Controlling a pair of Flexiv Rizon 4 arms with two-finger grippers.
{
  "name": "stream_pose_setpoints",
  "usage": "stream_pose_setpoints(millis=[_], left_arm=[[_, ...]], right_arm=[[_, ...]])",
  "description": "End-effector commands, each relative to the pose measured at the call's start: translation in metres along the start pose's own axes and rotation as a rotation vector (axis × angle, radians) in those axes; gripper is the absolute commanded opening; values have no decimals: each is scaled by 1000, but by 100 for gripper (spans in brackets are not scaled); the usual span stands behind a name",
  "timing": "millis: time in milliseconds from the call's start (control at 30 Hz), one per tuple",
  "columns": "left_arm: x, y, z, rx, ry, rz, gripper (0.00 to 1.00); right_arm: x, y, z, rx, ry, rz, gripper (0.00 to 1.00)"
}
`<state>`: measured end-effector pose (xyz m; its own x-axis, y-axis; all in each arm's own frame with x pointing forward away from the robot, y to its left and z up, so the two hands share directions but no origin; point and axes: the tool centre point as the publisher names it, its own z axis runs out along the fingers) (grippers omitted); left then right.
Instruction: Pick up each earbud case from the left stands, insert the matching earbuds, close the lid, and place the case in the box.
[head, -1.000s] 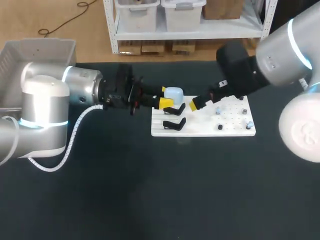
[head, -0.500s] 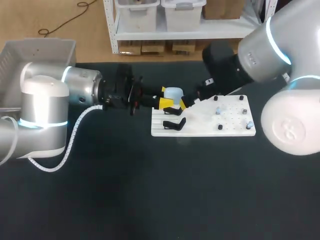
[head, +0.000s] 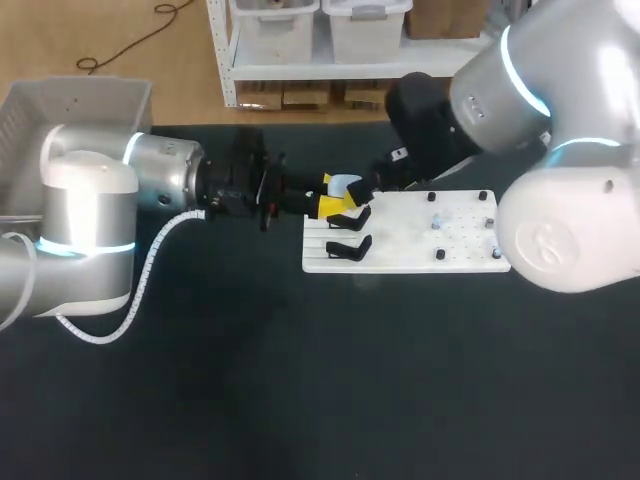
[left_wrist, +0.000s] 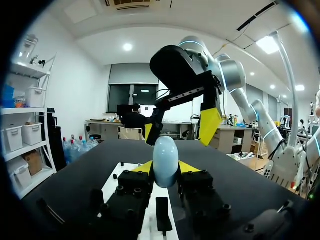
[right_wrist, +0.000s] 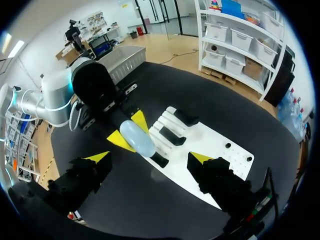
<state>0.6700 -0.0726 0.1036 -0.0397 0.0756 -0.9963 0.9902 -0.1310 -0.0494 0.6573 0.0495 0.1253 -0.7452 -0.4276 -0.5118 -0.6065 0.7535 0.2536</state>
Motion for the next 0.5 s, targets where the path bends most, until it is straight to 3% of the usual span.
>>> stream_pose_setpoints(millis=[33, 500], left_arm=[[0, -2, 0, -5, 0, 1, 0], [0, -2, 0, -5, 0, 1, 0]], right_arm=[[-4, -1, 5, 7, 7, 4, 100], [-3, -8, 14, 20, 43, 24, 100]])
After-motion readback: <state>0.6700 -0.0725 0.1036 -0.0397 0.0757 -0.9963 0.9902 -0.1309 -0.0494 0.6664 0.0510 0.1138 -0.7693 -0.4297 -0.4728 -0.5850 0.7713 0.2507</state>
